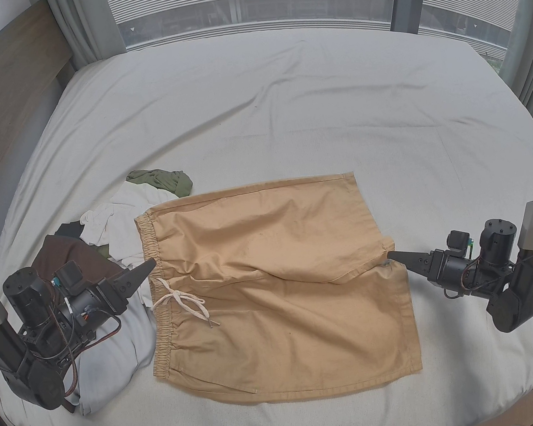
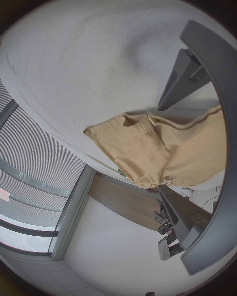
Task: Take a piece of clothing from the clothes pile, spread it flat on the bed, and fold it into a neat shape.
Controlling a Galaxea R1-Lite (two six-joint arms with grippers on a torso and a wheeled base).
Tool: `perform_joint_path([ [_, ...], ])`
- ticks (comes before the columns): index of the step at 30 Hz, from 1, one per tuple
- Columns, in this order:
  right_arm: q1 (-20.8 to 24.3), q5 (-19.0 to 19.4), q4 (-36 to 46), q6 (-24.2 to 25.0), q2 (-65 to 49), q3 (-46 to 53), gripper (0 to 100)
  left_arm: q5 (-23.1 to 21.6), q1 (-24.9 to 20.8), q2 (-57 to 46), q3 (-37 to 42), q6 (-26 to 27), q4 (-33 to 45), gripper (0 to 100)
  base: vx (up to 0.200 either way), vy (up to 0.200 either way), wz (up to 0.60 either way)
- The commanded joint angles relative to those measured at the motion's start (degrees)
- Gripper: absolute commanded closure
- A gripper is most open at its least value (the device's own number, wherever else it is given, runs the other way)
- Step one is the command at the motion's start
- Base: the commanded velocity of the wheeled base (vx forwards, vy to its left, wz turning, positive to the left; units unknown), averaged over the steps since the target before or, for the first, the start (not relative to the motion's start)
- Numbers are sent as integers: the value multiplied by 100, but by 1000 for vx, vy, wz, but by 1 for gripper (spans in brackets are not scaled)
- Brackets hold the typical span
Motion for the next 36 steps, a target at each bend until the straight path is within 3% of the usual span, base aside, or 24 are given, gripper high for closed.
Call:
perform_joint_path([
  [1, -49, 5, -12, 1, -1, -39, 0, -5, 15, 16, 41, -3, -5, 0, 0, 0, 0],
  [6, -172, 5, 5, 1, -326, -39, 0, -58, 68, 16, 279, 6, -5, 0, 0, 0, 0],
  [11, -93, 5, 5, 1, -502, 22, 0, -576, 156, 25, 929, 103, 3, 0, 0, 0, 0],
  [18, 57, -4, -4, -17, -721, 128, 0, -972, 331, 121, 1342, 472, 12, 0, 0, 0, 0],
  [29, 180, -4, -4, -105, -818, 198, 0, -1033, 516, 939, 1685, 1333, 12, 0, 0, 0, 0],
  [36, 233, -4, -4, -148, -809, 207, 0, -1042, 701, 1273, 1764, 1412, 12, 0, 0, 0, 0],
])
